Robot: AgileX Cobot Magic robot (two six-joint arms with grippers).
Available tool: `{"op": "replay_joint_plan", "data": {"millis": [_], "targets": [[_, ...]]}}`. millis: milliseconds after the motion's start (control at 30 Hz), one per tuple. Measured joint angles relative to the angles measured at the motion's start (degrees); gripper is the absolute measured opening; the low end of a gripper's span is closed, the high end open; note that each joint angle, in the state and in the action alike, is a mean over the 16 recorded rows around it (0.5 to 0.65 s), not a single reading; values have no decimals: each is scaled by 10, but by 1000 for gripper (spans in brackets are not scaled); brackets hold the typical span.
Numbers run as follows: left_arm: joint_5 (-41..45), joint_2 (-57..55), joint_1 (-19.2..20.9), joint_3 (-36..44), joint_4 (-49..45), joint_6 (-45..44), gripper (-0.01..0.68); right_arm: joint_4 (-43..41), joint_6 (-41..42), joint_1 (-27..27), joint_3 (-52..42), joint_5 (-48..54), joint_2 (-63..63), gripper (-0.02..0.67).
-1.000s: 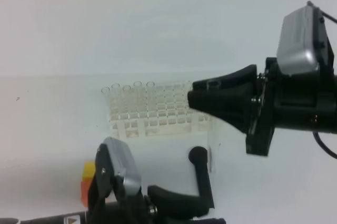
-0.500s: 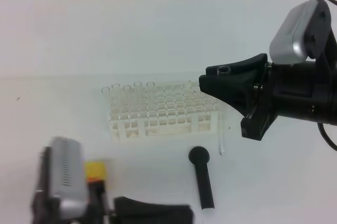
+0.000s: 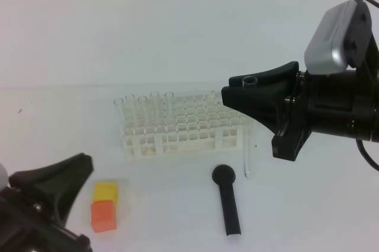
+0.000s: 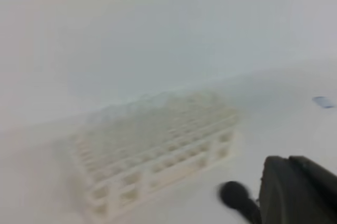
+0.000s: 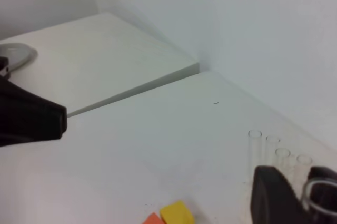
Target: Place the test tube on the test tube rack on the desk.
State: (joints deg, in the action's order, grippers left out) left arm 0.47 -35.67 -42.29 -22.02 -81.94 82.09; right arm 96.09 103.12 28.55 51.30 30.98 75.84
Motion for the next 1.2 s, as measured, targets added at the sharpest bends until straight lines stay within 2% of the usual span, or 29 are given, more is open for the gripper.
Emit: {"op": "replay_joint_plan", "data": {"millis": [567,900,1067,1200], "targets": [[-31,2,0,0,-6,-2,-1,0,0,0,0,26,0,118],[-33,6,1,4,-64,-2,-1,0,3,0,0,35,0,118],[-49,30,26,20,-110,-2,-1,0,9,0,0,36,0,118],[-67,75,70,45,-142,-2,-1,0,13,0,0,36,0,118]]}}
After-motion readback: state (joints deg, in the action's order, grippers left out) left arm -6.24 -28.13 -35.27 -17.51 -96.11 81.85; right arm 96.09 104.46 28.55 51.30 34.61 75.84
